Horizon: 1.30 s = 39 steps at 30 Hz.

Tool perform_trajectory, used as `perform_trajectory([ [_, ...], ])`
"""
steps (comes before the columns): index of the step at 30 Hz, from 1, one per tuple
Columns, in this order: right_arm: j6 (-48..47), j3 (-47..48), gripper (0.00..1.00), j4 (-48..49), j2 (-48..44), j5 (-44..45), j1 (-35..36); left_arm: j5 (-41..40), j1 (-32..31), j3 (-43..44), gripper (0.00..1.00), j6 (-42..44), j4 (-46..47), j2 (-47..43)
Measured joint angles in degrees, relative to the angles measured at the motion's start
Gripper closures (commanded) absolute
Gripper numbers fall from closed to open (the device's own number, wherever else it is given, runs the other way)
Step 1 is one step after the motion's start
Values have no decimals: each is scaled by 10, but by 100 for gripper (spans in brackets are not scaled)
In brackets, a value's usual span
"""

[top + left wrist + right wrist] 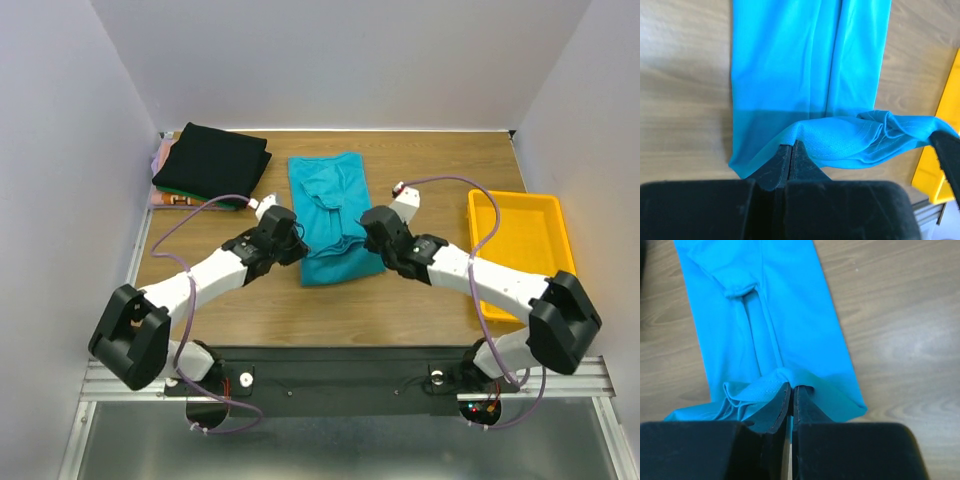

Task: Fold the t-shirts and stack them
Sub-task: Fold the tshirt

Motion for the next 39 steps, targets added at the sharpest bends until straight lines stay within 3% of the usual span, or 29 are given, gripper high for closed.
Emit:
perform_trajectory([
  [7, -60, 81, 100, 43, 104, -68, -84, 33, 63, 75, 100, 41, 15, 85],
  [16, -95, 161, 100, 61, 222, -133, -134, 47, 103, 145, 97, 71, 14, 199],
  [18, -101, 176, 89, 65, 250, -143, -142, 49, 109, 162, 83, 80, 11, 220],
  [19, -103, 183, 80, 66, 261, -145, -145, 50, 111, 172, 65, 84, 10, 229],
  [20, -105, 189, 65, 67, 273, -149, -150, 51, 114, 182, 58, 89, 7, 241],
  [22, -109, 202, 47, 66, 289, -155, -155, 52, 118, 199, 41, 97, 5, 257],
  [23, -115, 210, 32, 66, 297, -160, -158, 53, 120, 210, 10, 102, 2, 266],
  [24, -121, 217, 7, 65, 303, -165, -161, 53, 124, 221, 2, 103, -2, 273],
  [26, -127, 224, 0, 68, 305, -175, -163, 51, 127, 231, 2, 110, -7, 278],
  [31, -135, 198, 0, 73, 267, -206, -164, 51, 130, 223, 2, 113, -3, 259],
  [39, -128, 25, 0, 78, 91, -263, -164, 59, 103, 50, 2, 102, 23, 90],
])
